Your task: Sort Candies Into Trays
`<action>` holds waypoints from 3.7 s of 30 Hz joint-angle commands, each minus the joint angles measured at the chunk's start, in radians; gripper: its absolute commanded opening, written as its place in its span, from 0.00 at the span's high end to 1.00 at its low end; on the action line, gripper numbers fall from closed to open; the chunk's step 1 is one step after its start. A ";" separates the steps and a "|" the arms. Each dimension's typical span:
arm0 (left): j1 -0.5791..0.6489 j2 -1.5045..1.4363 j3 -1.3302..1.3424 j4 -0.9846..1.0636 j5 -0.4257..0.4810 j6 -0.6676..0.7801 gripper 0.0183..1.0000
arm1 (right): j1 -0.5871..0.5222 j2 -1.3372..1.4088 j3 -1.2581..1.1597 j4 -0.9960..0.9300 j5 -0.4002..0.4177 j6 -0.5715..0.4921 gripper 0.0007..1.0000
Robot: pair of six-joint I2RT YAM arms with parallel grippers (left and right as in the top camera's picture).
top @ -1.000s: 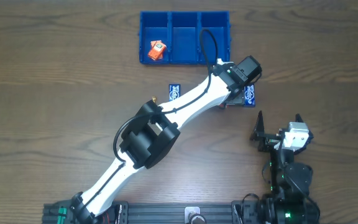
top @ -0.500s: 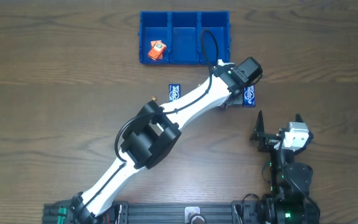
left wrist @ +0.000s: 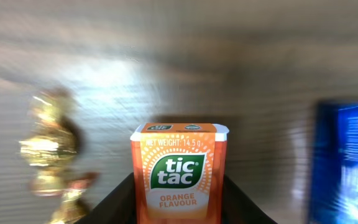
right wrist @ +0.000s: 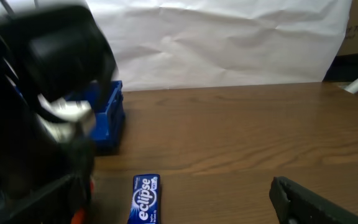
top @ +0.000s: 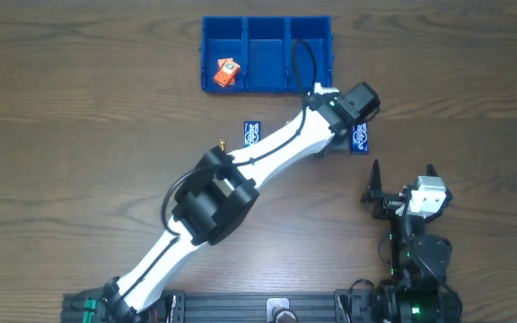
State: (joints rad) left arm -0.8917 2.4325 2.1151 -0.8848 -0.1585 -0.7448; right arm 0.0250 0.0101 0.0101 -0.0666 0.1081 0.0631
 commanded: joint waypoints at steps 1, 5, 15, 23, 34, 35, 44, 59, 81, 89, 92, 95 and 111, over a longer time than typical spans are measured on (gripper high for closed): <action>0.141 -0.310 0.016 0.023 -0.114 0.183 0.65 | 0.006 -0.007 -0.002 -0.003 0.003 -0.009 0.00; 0.294 -0.393 0.016 0.022 -0.085 0.313 0.65 | 0.006 -0.007 -0.002 -0.003 0.003 -0.009 0.00; 0.513 -0.276 0.013 0.032 0.121 0.455 0.65 | 0.006 -0.007 -0.002 -0.003 0.003 -0.009 0.00; 0.519 -0.178 0.013 0.029 0.126 0.498 0.65 | 0.006 -0.007 -0.002 -0.003 0.003 -0.009 0.00; 0.536 -0.130 0.013 0.026 0.126 0.494 0.64 | 0.006 -0.007 -0.002 -0.003 0.003 -0.009 0.00; 0.536 -0.130 0.013 0.026 0.126 0.494 0.63 | 0.006 -0.007 -0.002 -0.003 0.003 -0.009 0.00; 0.540 -0.136 0.013 0.034 0.109 0.475 0.06 | 0.006 -0.007 -0.002 -0.003 0.003 -0.009 0.00; 0.541 -1.144 -0.595 0.481 -0.099 0.520 0.00 | 0.006 -0.007 -0.002 -0.003 0.003 -0.009 0.00; 0.919 -2.319 -1.808 0.848 0.263 0.774 0.00 | 0.006 -0.007 -0.002 -0.003 0.003 -0.009 0.00; 0.919 -2.430 -2.071 0.976 0.326 0.790 0.00 | 0.006 -0.007 -0.002 -0.003 0.003 -0.009 0.00; 0.900 -2.430 -2.110 0.990 0.381 0.790 0.00 | 0.006 -0.007 -0.002 -0.002 0.003 -0.009 0.00; 0.883 -2.430 -2.110 0.937 0.415 0.790 0.00 | 0.006 -0.007 -0.002 -0.003 0.002 -0.009 0.00; 0.872 -2.425 -2.110 0.832 0.414 0.790 0.00 | 0.006 -0.007 -0.002 -0.003 0.003 -0.009 0.00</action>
State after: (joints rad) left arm -0.0162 0.0120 0.0235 -0.0189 0.2306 0.0311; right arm 0.0250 0.0082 0.0101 -0.0666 0.1081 0.0631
